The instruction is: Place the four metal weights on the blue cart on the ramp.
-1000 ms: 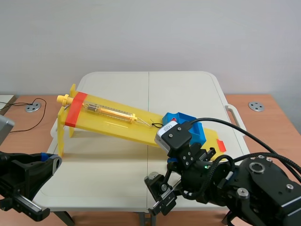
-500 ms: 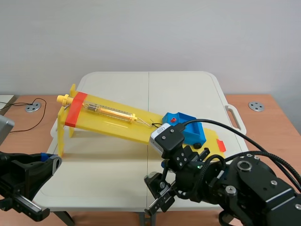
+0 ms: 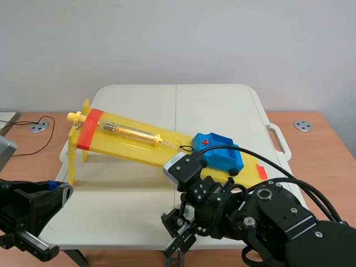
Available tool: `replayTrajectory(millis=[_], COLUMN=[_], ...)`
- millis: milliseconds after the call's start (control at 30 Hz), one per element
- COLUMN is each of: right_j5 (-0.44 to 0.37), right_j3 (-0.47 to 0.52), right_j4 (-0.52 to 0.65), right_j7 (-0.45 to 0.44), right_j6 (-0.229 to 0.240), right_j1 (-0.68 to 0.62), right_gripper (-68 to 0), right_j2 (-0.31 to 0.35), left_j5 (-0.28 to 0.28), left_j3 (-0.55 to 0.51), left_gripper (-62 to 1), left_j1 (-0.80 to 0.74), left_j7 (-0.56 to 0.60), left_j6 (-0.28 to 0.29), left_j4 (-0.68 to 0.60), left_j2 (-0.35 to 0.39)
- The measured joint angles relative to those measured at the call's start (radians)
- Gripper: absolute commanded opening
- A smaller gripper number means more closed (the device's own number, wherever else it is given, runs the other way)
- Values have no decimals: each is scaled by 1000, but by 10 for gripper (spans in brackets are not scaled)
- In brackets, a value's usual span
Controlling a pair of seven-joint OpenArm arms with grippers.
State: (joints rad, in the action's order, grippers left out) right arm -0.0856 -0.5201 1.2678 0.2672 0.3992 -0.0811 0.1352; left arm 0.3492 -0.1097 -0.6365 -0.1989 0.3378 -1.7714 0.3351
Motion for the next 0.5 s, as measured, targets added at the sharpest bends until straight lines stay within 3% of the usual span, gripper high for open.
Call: replayTrajectory(millis=[500], right_j5=[19], right_j3=[-8], right_j4=[-38], right_j7=[-34], right_j6=[-16], right_j1=[0], right_gripper=[-344], right_j2=[-18], left_j5=[0], left_j3=[0], left_gripper=[-582], left_j1=[0], left_j7=[0], left_j6=[0], left_j4=[0], left_j2=[0])
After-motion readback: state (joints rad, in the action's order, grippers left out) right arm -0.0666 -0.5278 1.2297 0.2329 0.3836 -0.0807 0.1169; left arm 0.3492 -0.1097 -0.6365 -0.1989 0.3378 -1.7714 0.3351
